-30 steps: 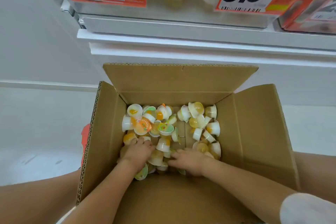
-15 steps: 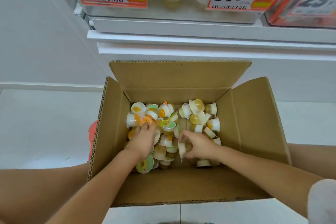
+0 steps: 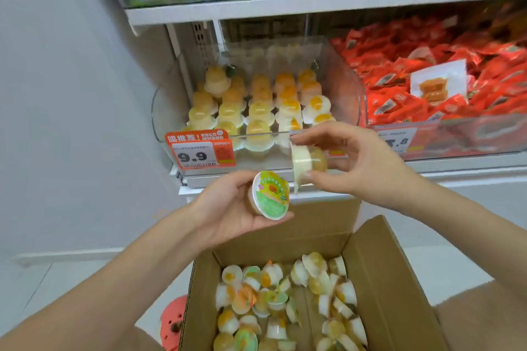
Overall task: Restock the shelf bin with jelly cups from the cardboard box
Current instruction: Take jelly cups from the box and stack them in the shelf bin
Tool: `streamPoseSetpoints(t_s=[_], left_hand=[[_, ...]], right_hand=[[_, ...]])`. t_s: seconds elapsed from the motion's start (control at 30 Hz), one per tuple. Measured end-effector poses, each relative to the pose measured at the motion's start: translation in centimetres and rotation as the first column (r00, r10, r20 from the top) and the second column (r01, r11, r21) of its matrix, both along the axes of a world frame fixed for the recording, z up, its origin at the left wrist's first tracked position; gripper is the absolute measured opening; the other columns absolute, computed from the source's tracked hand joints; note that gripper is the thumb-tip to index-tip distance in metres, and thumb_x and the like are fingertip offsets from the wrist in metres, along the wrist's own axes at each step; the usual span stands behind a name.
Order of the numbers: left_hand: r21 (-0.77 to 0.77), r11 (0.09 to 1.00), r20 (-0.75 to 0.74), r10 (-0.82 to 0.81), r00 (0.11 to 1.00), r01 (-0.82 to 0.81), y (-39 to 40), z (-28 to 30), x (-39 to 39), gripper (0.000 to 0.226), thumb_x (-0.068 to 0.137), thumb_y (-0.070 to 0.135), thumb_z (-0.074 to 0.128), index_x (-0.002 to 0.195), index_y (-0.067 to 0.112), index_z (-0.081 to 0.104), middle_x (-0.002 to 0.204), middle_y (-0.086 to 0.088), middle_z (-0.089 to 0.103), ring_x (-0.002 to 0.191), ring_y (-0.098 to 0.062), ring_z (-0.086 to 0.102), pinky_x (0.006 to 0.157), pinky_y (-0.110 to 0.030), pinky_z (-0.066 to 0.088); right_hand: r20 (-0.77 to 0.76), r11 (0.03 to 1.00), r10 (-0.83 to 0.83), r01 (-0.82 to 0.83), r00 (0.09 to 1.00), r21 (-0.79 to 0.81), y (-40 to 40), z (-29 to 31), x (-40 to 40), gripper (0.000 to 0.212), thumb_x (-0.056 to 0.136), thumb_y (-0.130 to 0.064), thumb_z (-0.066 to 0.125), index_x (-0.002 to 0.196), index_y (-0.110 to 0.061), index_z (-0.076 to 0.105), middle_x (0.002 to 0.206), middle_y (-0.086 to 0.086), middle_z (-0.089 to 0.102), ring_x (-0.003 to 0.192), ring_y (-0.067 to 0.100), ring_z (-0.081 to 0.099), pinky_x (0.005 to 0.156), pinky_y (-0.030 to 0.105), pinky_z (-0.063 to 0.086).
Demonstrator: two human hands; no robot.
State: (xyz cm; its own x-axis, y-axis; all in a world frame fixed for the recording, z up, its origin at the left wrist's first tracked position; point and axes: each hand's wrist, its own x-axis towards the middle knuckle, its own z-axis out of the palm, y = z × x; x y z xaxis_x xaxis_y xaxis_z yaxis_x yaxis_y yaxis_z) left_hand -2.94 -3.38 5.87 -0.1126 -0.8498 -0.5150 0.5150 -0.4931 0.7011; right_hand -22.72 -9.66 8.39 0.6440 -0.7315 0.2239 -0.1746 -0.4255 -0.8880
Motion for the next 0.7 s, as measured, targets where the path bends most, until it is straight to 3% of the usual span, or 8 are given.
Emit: streamPoseSetpoints(t_s=[0.1,0.2,0.27,0.37,0.47,0.6,0.7], left_hand=[[-0.105,0.994,-0.088,-0.007,0.996,-0.002,-0.2,0.9,-1.3,0.038,0.1,0.025,0.037,0.122,0.001,0.056,0.117,-0.02,0.065,0.097,-0.033,0.067,0.076,-0.044,0.059],[-0.198,0.98,-0.125,-0.014,0.992,-0.011,-0.4,1.4,-1.5,0.045,0.097,0.04,0.039,0.12,0.007,0.06,0.118,-0.016,0.065,0.103,-0.029,0.066,0.08,-0.041,0.058],[-0.229,0.973,-0.175,-0.061,0.983,0.02,-0.4,1.1,-0.9,0.043,0.092,0.03,0.051,0.124,0.002,0.06,0.126,-0.02,0.06,0.114,-0.034,0.059,0.088,-0.045,0.054],[-0.288,0.956,-0.219,-0.124,0.968,0.058,-0.3,0.7,-0.2,0.038,0.075,0.008,0.072,0.111,-0.003,0.067,0.12,-0.024,0.062,0.109,-0.036,0.062,0.082,-0.047,0.056],[-0.27,0.961,-0.224,-0.119,0.967,0.056,-0.1,0.4,-0.1,0.053,0.056,0.012,0.087,0.104,0.0,0.071,0.117,-0.024,0.064,0.105,-0.037,0.064,0.074,-0.045,0.058],[-0.254,0.965,-0.124,-0.105,0.987,0.071,0.4,1.0,-0.8,0.037,0.06,0.026,0.075,0.091,0.007,0.077,0.105,-0.022,0.069,0.093,-0.038,0.069,0.059,-0.034,0.06],[-0.268,0.957,-0.062,-0.132,0.989,0.111,0.6,1.1,-1.0,0.031,0.061,0.032,0.07,0.084,0.013,0.079,0.101,-0.016,0.072,0.09,-0.03,0.071,0.068,-0.034,0.06]], right_hand=[[-0.071,0.978,0.058,-0.071,0.996,-0.195,0.4,0.6,1.3,0.042,0.074,-0.005,0.076,0.111,-0.023,0.067,0.111,-0.012,0.066,0.107,0.01,0.06,0.093,0.029,0.049],[-0.089,0.986,0.087,-0.098,0.992,-0.137,0.1,0.3,2.0,0.047,0.078,-0.006,0.074,0.12,-0.022,0.061,0.115,-0.013,0.063,0.112,0.005,0.058,0.097,0.027,0.047],[-0.072,0.992,0.095,-0.1,0.993,-0.071,-0.2,0.3,1.8,0.049,0.08,-0.01,0.075,0.123,-0.023,0.058,0.115,-0.012,0.062,0.112,0.005,0.057,0.098,0.025,0.047],[-0.106,0.991,0.119,-0.125,0.987,-0.049,-0.5,0.0,1.3,0.048,0.081,-0.017,0.074,0.124,-0.024,0.055,0.116,-0.01,0.061,0.112,0.006,0.058,0.098,0.028,0.047],[-0.162,0.983,0.171,-0.178,0.972,-0.036,-0.6,-0.3,1.3,0.055,0.08,-0.022,0.075,0.129,-0.026,0.052,0.123,-0.012,0.058,0.116,0.006,0.055,0.1,0.029,0.045],[-0.154,0.979,0.197,-0.202,0.968,-0.018,-0.5,-0.3,1.2,0.066,0.071,-0.022,0.081,0.13,-0.029,0.051,0.126,-0.013,0.056,0.119,0.008,0.054,0.102,0.028,0.044],[-0.147,0.986,0.139,-0.151,0.979,-0.073,-0.2,-0.4,1.6,0.062,0.067,-0.018,0.085,0.122,-0.029,0.057,0.118,-0.015,0.061,0.113,0.005,0.057,0.098,0.024,0.046]])
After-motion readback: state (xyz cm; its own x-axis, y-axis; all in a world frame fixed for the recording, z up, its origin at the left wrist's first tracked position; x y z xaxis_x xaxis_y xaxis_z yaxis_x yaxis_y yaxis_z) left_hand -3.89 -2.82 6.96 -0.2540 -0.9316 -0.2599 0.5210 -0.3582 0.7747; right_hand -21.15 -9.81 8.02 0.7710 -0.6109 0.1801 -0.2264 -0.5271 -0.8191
